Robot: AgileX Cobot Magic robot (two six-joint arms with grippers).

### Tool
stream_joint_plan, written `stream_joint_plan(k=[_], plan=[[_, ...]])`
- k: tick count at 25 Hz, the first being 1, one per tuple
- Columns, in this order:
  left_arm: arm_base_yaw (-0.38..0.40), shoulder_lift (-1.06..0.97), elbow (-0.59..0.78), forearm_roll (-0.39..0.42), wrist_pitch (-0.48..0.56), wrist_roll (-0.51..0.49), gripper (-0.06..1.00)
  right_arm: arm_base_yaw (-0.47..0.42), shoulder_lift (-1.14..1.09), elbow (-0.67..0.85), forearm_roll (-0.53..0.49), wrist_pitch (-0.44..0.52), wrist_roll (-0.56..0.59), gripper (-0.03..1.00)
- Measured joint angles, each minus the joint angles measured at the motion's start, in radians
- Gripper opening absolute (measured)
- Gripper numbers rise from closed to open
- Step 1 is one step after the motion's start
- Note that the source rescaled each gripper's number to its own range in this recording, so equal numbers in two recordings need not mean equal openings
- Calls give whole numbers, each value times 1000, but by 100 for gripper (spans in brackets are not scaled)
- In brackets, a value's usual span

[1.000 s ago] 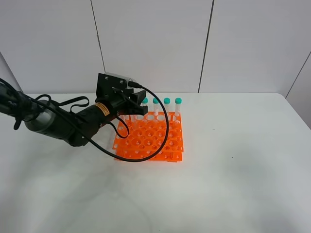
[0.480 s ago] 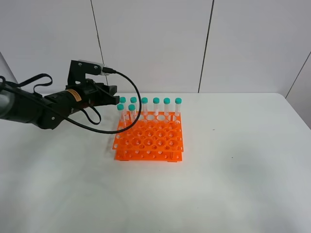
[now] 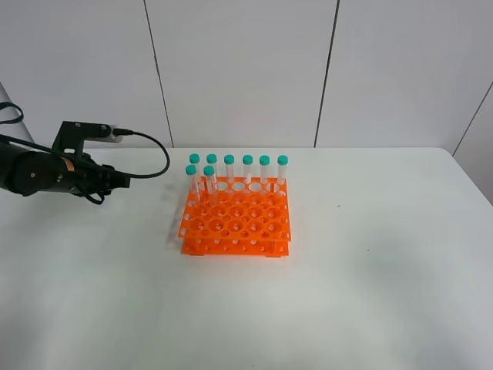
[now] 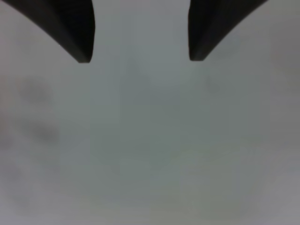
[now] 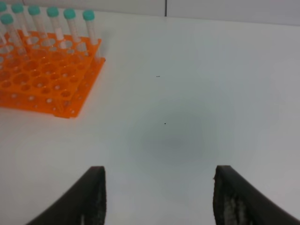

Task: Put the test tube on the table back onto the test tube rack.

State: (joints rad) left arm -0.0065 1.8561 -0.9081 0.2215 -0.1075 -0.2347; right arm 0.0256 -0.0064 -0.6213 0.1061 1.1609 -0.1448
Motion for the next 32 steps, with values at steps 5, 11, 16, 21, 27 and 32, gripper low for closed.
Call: stream_joint_plan(k=[5,11,16,21,27,32], plan=[[29,-53,1,-25,161,4,34,0,0,0,0,0,0,54],[32,-131,-4,-164,406,216,34,0,0,0,1,0,0,54],[32,-132,-41,-209,749,352,34,0,0,0,1,0,0,54],[32,-132,-58,-196,1029,380,34,0,0,0,1,0,0,54],[32,-132,-58,-168,1155,386,83,0,0,0,1,0,0,54],[32,-132,-59,-166,1265,384,98,0,0,0,1,0,0,54]])
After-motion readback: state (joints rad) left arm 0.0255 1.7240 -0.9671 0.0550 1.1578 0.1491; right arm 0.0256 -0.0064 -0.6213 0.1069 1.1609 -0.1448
